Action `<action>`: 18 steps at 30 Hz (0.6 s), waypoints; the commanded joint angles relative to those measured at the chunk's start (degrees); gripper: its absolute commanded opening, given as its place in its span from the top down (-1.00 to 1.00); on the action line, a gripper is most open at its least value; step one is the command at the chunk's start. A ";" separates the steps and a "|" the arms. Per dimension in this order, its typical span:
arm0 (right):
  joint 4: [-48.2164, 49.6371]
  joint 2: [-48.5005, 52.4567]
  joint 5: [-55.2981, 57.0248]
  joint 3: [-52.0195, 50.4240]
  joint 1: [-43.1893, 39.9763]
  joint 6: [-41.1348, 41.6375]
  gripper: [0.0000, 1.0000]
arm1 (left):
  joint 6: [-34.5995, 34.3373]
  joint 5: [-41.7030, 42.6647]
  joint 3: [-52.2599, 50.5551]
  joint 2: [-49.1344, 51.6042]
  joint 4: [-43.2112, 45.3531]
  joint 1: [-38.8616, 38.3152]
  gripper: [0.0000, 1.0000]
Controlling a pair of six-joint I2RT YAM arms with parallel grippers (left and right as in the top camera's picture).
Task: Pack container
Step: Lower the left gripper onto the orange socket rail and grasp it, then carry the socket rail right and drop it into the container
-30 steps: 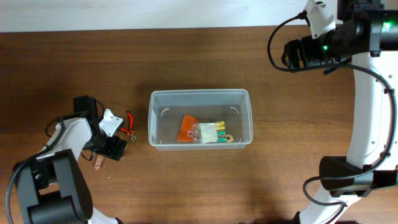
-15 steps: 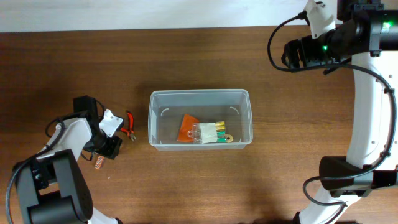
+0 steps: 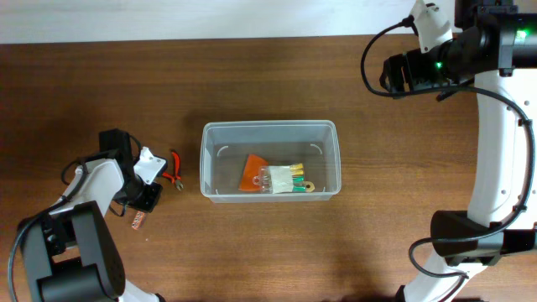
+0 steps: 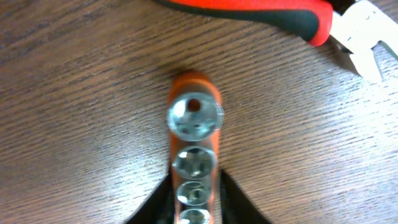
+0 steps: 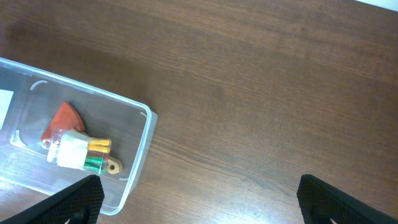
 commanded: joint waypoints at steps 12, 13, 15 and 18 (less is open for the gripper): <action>-0.02 0.15 0.37 -0.31 -0.09 0.50 -0.97 | -0.07 2.84 -0.66 2.84 -0.31 0.17 0.96; -0.04 0.15 0.35 -0.31 -0.09 0.50 -0.97 | -1.22 2.84 0.22 2.73 -0.76 0.17 0.96; -0.04 0.15 0.35 -0.31 -0.07 0.50 -0.97 | -3.65 2.86 3.26 2.25 -3.10 0.17 0.96; -0.07 0.13 0.35 -0.31 -0.07 0.50 -0.97 | -5.95 2.89 9.97 1.20 -8.57 0.13 0.96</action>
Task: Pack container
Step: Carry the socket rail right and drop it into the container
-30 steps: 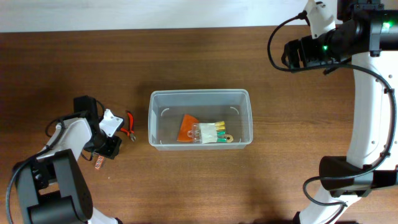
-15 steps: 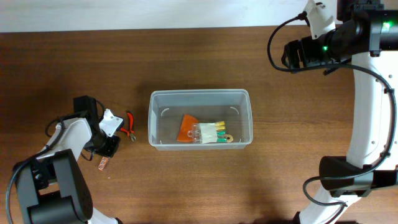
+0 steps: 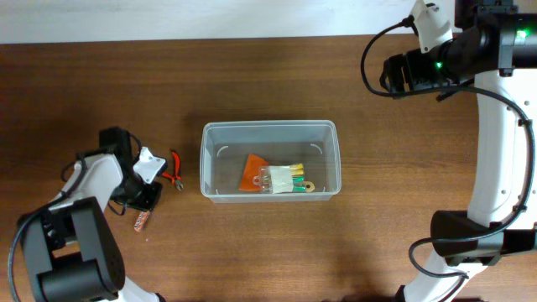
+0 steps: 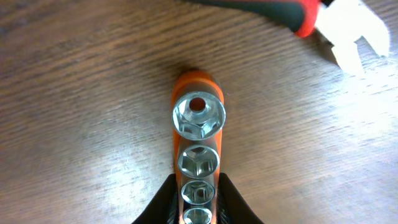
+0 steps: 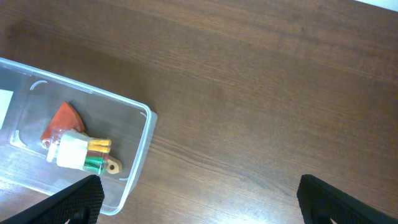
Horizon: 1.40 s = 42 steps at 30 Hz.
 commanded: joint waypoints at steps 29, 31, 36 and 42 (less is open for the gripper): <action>-0.59 0.13 1.38 -0.31 -0.13 -0.22 -0.97 | 22.40 1.79 44.54 10.01 -17.81 -43.87 0.96; -0.61 0.13 2.56 -0.31 -0.13 -0.17 -0.97 | 22.40 1.79 44.54 13.66 -17.79 -43.85 0.96; -0.46 0.13 3.15 -0.31 -0.17 -0.17 -0.97 | 20.98 1.77 44.54 20.96 -17.81 -43.71 0.96; 0.48 0.13 3.34 -0.31 -3.87 0.31 -0.97 | 20.63 1.57 44.54 21.27 -17.97 -43.65 0.49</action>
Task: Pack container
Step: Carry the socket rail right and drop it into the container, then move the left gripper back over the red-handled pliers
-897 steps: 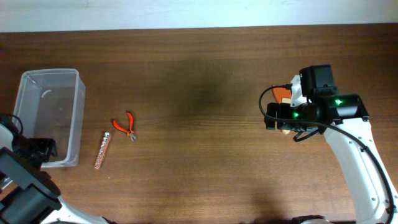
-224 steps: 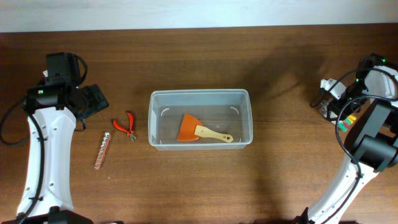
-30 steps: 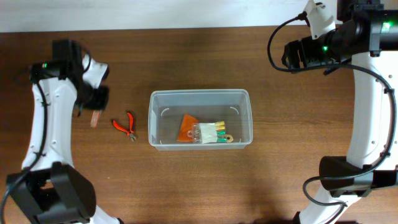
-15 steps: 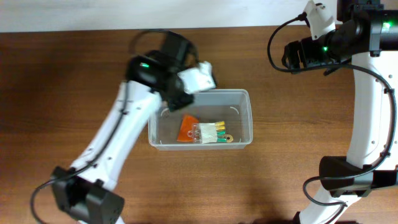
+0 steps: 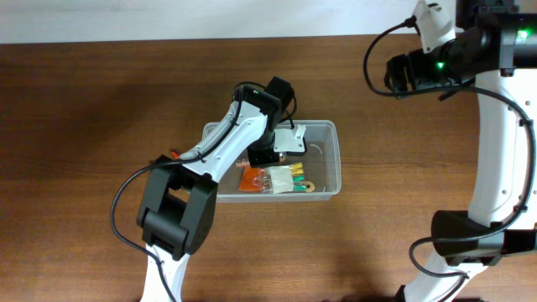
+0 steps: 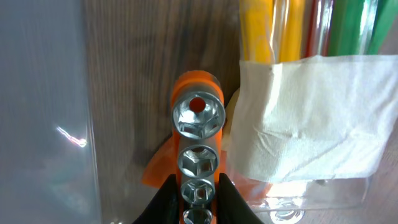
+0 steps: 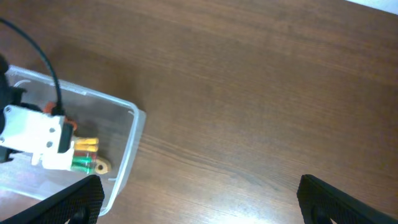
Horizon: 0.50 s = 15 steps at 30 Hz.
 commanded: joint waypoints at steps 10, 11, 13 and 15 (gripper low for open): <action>0.15 0.13 -2.84 -0.31 -21.92 5.42 -0.97 | -2.40 0.20 1.25 -1.97 -0.31 0.39 -0.06; 0.15 0.13 -3.89 -0.31 -23.21 5.44 -0.97 | -4.13 -0.02 1.92 -2.32 -0.33 0.50 -0.13; 0.15 0.13 -6.19 -0.31 -25.31 5.42 -0.97 | -7.50 -0.20 4.09 -3.61 -1.18 1.05 -0.25; 0.15 0.13 -7.45 -0.31 -26.62 5.42 -0.97 | -10.62 -0.63 7.48 -5.60 -3.39 2.01 -0.36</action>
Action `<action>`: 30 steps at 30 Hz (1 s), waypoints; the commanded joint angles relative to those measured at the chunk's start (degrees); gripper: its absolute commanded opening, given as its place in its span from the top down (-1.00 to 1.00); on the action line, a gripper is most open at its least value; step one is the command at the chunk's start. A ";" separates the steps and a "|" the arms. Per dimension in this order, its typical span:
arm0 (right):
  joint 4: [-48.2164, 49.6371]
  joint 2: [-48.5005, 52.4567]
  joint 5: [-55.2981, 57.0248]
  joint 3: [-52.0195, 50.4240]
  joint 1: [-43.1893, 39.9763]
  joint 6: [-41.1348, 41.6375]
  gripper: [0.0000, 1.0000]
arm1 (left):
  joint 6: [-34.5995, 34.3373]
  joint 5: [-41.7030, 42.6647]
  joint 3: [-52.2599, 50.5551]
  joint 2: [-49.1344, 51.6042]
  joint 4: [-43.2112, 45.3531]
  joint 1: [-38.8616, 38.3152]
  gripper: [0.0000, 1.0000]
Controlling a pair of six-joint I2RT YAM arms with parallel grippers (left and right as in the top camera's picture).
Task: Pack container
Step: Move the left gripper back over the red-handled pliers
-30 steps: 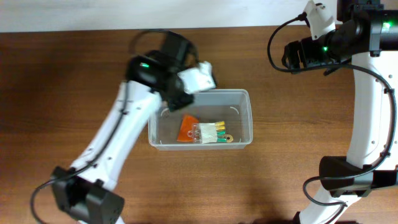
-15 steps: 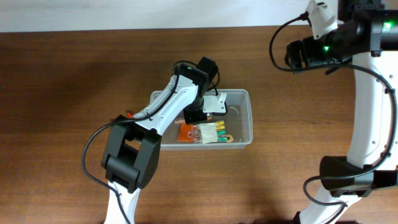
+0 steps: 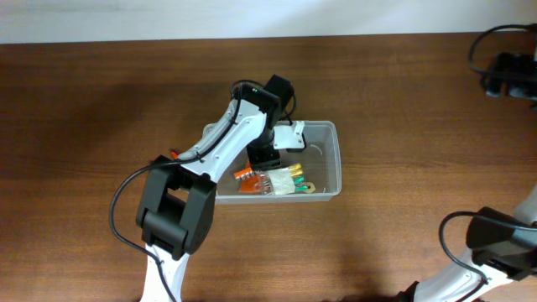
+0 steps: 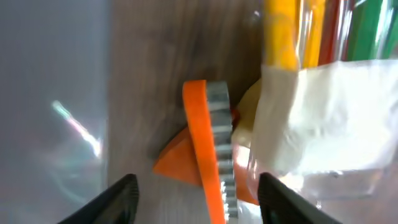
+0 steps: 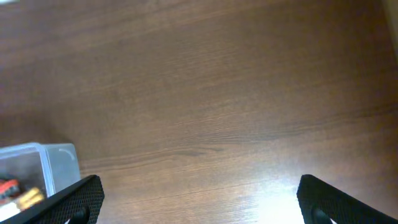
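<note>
A clear plastic container (image 3: 329,159) sits mid-table. Inside it lie an orange socket rail (image 4: 208,158), tipped on its side, a flat orange piece (image 4: 174,163) and a bundle of coloured pens wrapped in white paper (image 4: 311,124). My left gripper (image 4: 198,190) hangs open inside the container, its fingers (image 4: 121,199) wide on either side of the rail and not touching it. The overhead view shows this gripper (image 3: 273,153) over the container's left half. My right gripper (image 5: 199,202) is open and empty over bare table, far right of the container.
Red-handled pliers (image 3: 173,155) peek out beside my left arm, left of the container. One corner of the container (image 5: 53,165) shows at the lower left of the right wrist view. The right arm (image 3: 508,74) is at the table's far right back edge.
My left gripper has opened and let go of the socket rail, which now lies on its side in the container. The right arm has moved to the right, away from the container.
My left gripper was shut on the socket rail on the table at the left, beside the red pliers. Later it held the rail inside the container, next to the pen bundle. Now the rail lies free in the container and the gripper is open.
</note>
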 commanded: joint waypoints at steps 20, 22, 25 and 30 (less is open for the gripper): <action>0.02 0.11 -5.62 -0.31 -2.16 0.92 -0.97 | -40.00 -1.33 2.08 -23.17 -16.02 40.61 -0.99; 0.02 0.11 -5.64 -0.31 -2.16 0.92 -0.97 | -46.71 2.89 -5.38 -23.17 -11.08 43.30 -0.98; 0.00 0.11 -5.66 -0.31 -2.14 0.92 -0.97 | -51.36 10.62 -14.08 -23.17 -5.44 45.38 -0.98; 0.00 0.11 -6.25 -0.31 -2.16 0.92 -0.97 | -56.54 12.81 -26.84 -23.17 3.02 45.31 -0.99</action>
